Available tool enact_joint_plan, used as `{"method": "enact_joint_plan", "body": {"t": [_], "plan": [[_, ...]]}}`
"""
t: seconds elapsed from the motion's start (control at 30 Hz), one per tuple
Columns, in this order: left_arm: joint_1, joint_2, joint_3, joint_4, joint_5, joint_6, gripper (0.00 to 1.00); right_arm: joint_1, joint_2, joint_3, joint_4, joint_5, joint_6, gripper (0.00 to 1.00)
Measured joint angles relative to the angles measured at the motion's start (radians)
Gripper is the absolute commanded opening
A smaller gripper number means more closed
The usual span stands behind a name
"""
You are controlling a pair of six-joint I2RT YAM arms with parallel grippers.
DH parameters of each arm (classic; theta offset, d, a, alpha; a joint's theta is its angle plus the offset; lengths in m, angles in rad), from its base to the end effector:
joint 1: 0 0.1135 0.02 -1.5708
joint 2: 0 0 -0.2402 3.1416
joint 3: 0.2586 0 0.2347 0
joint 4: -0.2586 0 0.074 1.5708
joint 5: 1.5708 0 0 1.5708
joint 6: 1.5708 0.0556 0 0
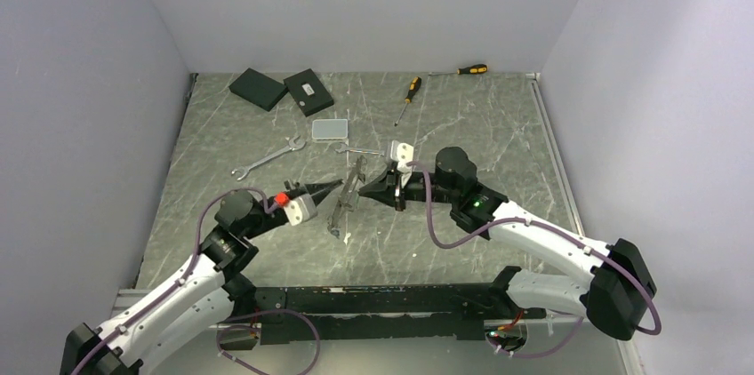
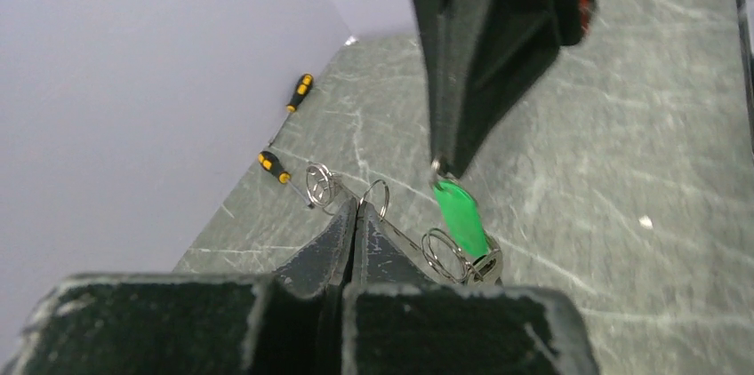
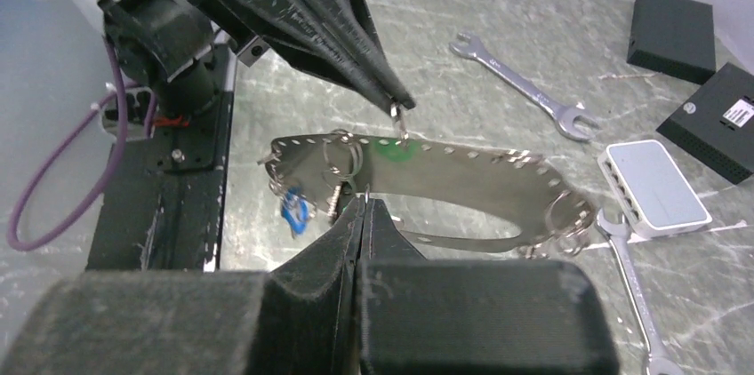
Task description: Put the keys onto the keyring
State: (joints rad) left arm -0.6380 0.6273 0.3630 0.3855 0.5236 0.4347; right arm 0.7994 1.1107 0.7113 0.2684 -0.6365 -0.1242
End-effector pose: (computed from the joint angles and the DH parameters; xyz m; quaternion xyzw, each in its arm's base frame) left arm 0.1292 -0.1304 0.2679 0.4938 0.4515 -0.2441 0.7020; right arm 0.1599 0.2119 0.2803 -0.5029 0.5474 0.4294 0.5129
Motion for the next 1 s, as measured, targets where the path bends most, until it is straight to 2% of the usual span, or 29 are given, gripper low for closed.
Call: {"method": "enact_joint_plan", "body": {"t": [0.23,0.43,0.73,1.0], "plan": [[0.011,0.026,-0.036,0.225,-0.123,-0.268,0.00,0.001,0.009,-0.005,0.098,0.040,0.119,0.00],[0.031,0.056,-0.121,0.449,-0.158,-0.426,0.00,0.001,0.034,-0.004,0.158,0.069,0.204,0.00],[0.069,0.090,-0.148,0.696,-0.152,-0.531,0.00,-0.002,0.049,0.070,0.163,0.048,0.250,0.00],[0.074,0.101,-0.148,0.731,-0.125,-0.534,0.00,-0.004,0.069,0.187,0.119,0.024,0.266,0.00]]}}
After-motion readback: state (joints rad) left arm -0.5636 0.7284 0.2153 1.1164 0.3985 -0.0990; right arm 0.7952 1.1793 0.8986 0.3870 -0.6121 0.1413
